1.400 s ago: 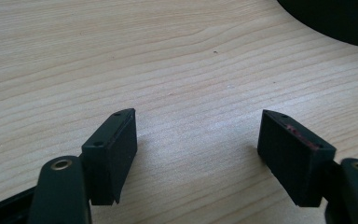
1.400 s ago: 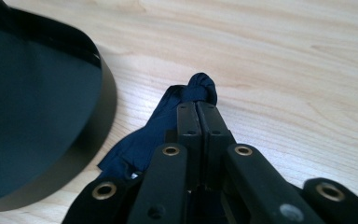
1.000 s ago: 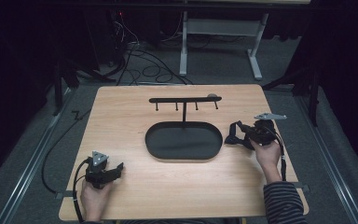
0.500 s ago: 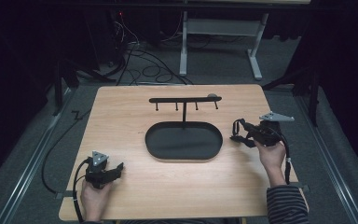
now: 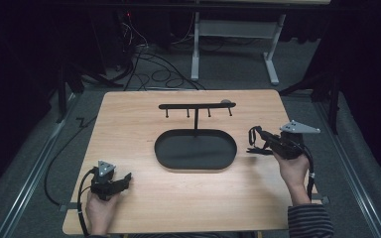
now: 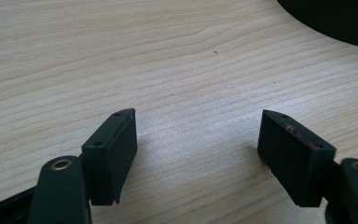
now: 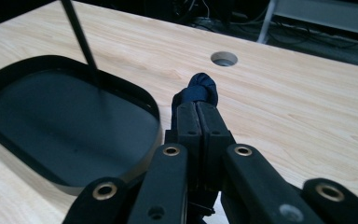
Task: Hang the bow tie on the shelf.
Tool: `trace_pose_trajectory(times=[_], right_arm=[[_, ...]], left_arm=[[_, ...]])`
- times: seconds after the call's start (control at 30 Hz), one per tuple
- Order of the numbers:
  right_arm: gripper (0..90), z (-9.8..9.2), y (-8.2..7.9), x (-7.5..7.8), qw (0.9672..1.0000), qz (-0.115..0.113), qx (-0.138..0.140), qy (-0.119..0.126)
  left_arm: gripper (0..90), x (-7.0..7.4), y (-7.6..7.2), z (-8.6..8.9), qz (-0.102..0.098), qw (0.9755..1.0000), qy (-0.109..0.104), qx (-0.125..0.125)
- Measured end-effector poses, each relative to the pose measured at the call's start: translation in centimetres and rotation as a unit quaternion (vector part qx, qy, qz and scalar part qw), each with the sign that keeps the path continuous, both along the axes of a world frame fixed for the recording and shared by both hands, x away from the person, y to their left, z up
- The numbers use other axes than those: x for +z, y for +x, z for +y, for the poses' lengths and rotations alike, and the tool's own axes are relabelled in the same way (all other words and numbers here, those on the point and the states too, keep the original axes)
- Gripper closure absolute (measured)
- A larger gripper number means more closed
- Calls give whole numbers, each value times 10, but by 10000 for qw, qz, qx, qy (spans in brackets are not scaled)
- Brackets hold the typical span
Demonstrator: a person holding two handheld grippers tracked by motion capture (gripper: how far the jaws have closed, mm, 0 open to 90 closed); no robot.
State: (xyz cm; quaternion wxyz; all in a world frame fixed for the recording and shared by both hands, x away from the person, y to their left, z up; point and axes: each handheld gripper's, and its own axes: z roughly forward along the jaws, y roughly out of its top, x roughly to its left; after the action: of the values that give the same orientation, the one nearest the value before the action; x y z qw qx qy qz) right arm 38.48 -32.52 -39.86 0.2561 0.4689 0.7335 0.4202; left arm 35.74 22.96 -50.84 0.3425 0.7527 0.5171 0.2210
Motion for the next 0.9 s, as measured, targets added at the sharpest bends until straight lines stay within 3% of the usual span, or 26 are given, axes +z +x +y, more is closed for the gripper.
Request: trace_pose_trajectory(times=[0.4,0.9], right_arm=[[900,13,-16,13,9993,-141,339,75],[900,33,-18,20,9973,-216,695,125]], left_arm=[[288,0,0,0,0,10000,1,-1],[288,0,0,0,1,10000,0,-2]])
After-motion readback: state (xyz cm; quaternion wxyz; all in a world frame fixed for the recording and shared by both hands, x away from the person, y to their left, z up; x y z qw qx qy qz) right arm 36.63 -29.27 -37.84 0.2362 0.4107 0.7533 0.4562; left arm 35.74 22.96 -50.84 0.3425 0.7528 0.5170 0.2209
